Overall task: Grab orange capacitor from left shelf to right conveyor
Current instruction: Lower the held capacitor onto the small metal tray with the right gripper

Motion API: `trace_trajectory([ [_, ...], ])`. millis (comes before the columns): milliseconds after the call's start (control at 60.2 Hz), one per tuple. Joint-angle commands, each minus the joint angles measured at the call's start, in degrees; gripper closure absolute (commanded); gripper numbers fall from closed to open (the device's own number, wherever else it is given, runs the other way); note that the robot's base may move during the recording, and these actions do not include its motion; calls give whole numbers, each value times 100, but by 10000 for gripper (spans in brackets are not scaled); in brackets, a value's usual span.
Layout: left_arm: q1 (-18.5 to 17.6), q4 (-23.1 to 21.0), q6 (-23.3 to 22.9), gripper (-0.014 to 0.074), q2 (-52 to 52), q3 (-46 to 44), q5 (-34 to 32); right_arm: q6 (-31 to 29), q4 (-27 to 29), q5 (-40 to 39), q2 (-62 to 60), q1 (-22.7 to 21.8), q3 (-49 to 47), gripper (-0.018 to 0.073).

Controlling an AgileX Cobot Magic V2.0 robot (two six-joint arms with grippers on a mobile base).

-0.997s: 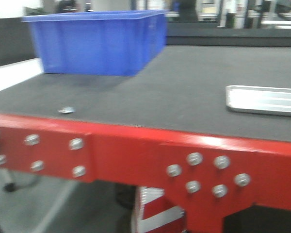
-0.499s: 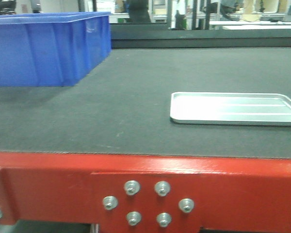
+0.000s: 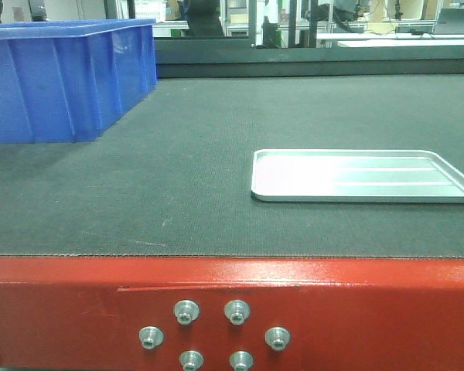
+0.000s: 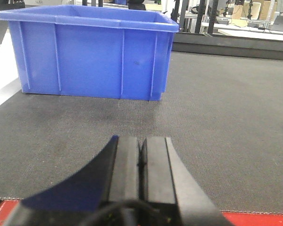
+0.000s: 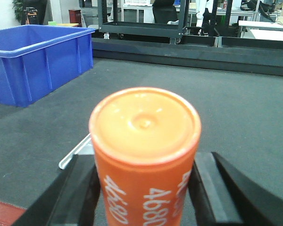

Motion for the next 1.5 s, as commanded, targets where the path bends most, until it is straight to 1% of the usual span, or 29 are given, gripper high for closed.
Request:
trace_trajectory([
  [0, -27, 0, 3, 701, -111, -12, -472, -22, -32, -556, 107, -22, -160, 496],
  [366, -27, 0, 3, 701, -111, -12, -472, -22, -2, -459, 190, -22, -160, 496],
  [499, -27, 0, 3, 701, -111, -12, -472, -22, 13, -752, 561, -22, -183, 496],
  [598, -27, 0, 3, 701, -111, -12, -472, -17, 13, -1142, 1192, -22, -285, 496],
  [881, -27, 0, 3, 701, -111, -12, -472, -17, 13, -2655, 3800, -22, -957, 496],
  [1147, -27, 0, 3, 701, -111, -12, -472, -17, 2, -4683, 5784, -22, -961, 496],
  [1247, -27, 0, 3, 701, -111, -12, -472, -17, -121, -5509, 6425, -22, -961, 496],
  [1479, -27, 0, 3, 701, -111, -12, -472, -17, -414, -6937, 7833, -22, -961, 496],
])
